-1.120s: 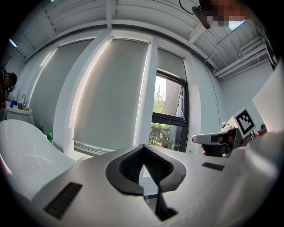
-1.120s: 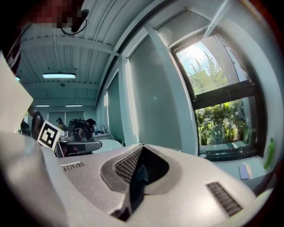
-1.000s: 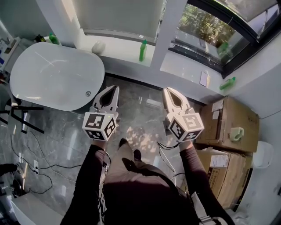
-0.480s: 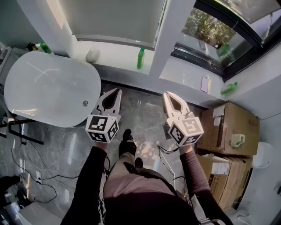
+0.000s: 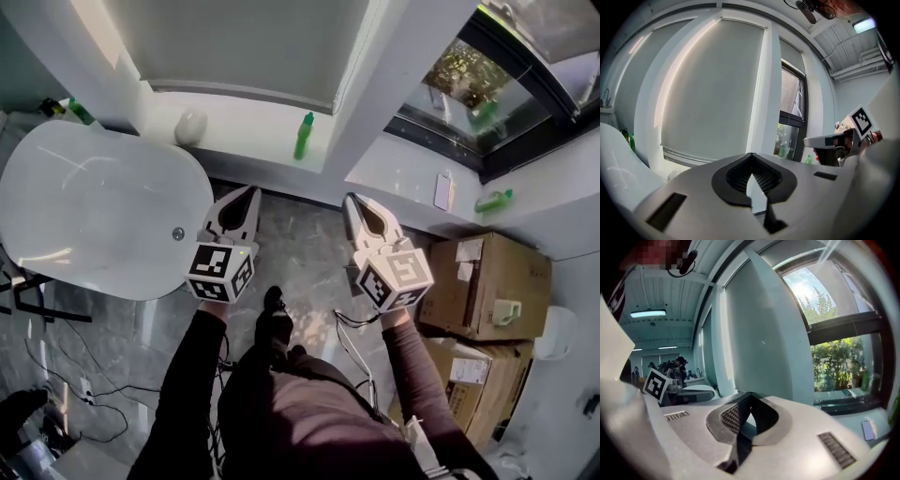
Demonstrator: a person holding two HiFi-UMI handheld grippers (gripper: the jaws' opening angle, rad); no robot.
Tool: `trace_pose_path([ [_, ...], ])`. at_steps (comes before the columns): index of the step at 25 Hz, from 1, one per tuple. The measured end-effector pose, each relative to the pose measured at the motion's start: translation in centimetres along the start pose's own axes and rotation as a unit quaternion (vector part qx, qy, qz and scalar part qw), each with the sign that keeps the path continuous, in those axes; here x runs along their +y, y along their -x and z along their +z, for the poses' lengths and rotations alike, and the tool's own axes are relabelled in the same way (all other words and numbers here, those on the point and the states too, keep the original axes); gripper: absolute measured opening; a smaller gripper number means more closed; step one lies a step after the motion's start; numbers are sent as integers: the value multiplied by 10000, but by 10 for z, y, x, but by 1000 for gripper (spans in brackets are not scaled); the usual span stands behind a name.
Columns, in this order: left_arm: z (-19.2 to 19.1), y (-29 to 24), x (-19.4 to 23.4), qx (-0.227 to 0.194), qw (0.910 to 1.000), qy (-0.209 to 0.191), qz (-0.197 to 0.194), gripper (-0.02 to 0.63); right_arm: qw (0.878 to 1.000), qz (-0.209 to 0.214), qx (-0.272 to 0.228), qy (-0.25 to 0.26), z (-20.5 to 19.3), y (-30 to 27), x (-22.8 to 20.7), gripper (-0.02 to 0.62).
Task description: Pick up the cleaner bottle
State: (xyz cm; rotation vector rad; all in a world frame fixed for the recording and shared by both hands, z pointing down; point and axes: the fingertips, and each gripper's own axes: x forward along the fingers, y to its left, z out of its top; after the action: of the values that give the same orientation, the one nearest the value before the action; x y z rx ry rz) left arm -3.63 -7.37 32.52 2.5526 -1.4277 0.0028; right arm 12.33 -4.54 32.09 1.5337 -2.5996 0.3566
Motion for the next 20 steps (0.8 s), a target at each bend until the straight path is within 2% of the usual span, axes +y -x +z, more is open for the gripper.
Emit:
trace_pose_path([
  [8, -5, -44, 32, 182, 9998, 49, -99, 8, 9998, -115, 159, 17, 0, -42, -16, 2],
  [20, -33, -99, 43, 446, 9989, 111, -87, 8, 9993, -10, 368, 24, -14, -77, -42, 2],
])
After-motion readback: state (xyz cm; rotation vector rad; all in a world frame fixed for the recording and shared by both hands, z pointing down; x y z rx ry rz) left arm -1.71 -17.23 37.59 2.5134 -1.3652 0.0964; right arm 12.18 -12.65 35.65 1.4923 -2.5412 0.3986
